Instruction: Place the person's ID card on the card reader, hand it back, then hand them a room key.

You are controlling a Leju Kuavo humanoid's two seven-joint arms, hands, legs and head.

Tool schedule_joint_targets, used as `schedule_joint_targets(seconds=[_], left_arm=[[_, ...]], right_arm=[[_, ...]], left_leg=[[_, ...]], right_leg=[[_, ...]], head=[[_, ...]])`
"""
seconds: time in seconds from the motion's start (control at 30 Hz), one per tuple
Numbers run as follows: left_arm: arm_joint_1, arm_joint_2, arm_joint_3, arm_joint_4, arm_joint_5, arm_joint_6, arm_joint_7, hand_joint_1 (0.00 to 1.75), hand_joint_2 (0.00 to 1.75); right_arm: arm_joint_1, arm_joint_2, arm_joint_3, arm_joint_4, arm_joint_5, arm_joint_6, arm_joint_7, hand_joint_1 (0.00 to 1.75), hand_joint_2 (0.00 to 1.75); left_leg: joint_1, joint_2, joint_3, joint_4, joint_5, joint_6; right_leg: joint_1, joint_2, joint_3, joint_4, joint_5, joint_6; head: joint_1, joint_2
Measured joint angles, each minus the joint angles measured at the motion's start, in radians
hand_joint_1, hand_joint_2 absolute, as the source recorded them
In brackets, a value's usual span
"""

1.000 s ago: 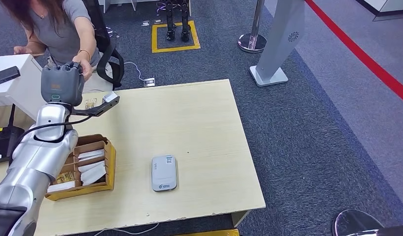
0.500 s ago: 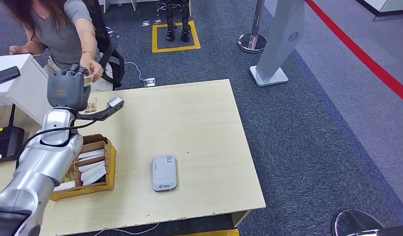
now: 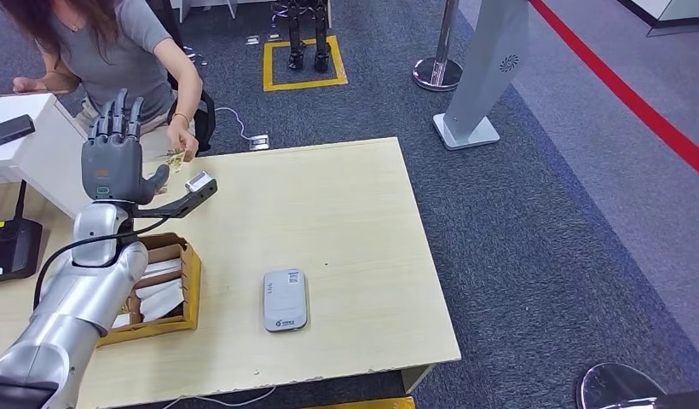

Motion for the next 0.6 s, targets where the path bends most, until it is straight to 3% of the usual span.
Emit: schedule_joint_targets(seconds=[0.17,0.27,0.47,0.6], left_arm=[[0.115,0.028,0.082,-0.211,0.256,-0.022,-0.09,0.0,1.75],[0.185,0.049,0.144,-0.338,0.502,-0.076,-0.175,0.0,1.75],[0.367,0.076,0.309,-0.586,1.06,-0.286,-0.33,0.0,1.75],[0.502,0.076,0.415,-0.709,1.307,-0.433,-0.381,0.0,1.75]], right_arm=[[0.024,-0.007,-0.001,0.002,-0.023,-0.013,-0.01,0.0,1.75],[0.039,-0.011,-0.004,0.002,-0.039,-0.024,-0.016,0.0,1.75],[0.071,-0.02,-0.016,0.004,-0.073,-0.048,-0.04,0.0,1.75],[0.084,-0.022,-0.022,0.006,-0.085,-0.052,-0.049,0.0,1.75]], left_leg=[[0.0,0.0,-0.001,0.0,0.0,0.0],[0.0,0.0,-0.001,-0.001,0.0,0.0],[0.0,0.001,-0.001,-0.001,0.0,0.0],[0.0,0.001,-0.001,-0.001,-0.001,0.0]], right_leg=[[0.0,0.0,-0.001,0.0,0.0,0.0],[0.0,0.0,-0.001,0.0,0.0,0.0],[0.0,0.001,-0.002,0.0,-0.001,0.0],[0.0,0.001,-0.002,0.0,-0.002,0.001]], head=[[0.0,0.0],[0.0,0.0],[0.0,0.0],[0.0,0.0]])
